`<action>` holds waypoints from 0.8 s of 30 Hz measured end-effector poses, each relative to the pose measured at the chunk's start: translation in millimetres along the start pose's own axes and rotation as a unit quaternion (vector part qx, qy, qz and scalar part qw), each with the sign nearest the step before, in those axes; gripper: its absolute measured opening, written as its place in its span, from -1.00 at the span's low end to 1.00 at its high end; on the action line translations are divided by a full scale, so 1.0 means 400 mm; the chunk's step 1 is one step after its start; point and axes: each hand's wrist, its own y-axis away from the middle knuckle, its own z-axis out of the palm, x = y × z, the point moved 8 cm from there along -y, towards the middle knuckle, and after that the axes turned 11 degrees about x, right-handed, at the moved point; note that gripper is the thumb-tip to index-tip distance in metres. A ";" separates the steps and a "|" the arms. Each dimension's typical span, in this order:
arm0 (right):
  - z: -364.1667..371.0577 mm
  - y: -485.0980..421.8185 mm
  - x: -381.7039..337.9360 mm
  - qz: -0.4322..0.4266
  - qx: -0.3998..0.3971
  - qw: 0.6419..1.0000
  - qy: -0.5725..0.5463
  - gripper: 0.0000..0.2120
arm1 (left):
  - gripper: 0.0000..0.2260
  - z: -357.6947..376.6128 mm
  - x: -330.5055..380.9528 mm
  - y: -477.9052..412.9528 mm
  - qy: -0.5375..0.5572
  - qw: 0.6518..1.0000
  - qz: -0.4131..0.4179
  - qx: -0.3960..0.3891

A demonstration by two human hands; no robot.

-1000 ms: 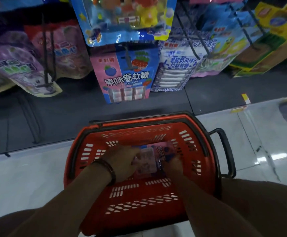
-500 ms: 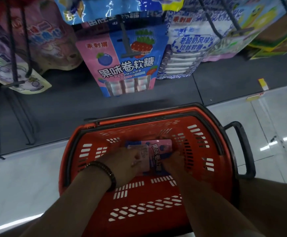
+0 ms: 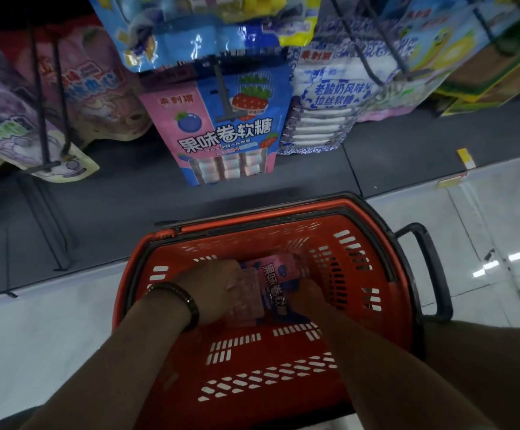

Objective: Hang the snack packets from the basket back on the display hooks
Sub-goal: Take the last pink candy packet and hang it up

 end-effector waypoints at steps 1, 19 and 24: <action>-0.026 0.021 -0.014 -0.014 0.011 1.000 -0.019 -0.57 | -0.77 -0.004 -0.009 0.000 -0.005 1.000 -0.004 0.003; -0.664 0.569 -0.298 -0.366 0.052 0.882 -0.293 -0.90 | -0.76 -0.228 0.043 0.280 0.286 0.925 0.040 0.249; -0.612 0.590 -0.283 -0.338 -0.063 0.834 -0.431 -0.75 | -0.75 -0.247 0.036 0.343 0.441 0.854 0.019 0.277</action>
